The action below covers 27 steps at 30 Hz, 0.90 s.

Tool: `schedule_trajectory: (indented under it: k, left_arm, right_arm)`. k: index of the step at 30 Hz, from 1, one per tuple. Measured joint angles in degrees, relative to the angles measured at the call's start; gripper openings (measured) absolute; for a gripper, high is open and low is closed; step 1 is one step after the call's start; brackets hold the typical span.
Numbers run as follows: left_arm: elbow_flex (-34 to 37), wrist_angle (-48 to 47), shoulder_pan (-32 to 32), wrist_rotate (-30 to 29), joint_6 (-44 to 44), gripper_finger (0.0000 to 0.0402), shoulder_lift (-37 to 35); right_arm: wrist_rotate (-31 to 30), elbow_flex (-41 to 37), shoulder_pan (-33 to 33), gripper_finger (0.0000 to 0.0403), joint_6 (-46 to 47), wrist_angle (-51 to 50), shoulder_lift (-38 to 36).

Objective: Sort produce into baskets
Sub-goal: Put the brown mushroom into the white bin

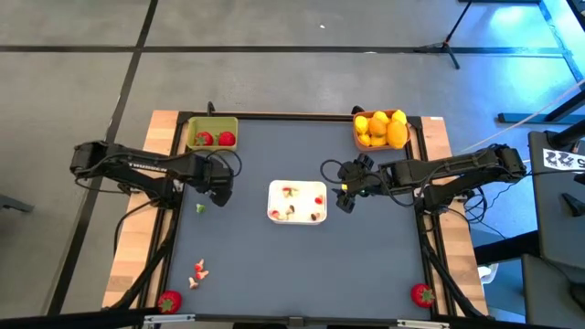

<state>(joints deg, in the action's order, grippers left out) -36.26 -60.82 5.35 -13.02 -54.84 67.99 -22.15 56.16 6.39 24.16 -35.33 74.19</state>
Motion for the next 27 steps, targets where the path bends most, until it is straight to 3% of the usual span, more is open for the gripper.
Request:
schedule_trajectory:
  k: [10,27]
  left_arm:
    - [3.8,3.5,3.0,3.9,3.4,0.0262,3.6]
    - [3.9,6.3,2.9,3.9,14.3,0.0098,4.1]
  right_arm:
    - [-0.3,0.0,0.0,0.0319,-0.4,0.8,0.0]
    - [-0.3,0.0,0.0,0.0319,-0.5,1.0,0.0]
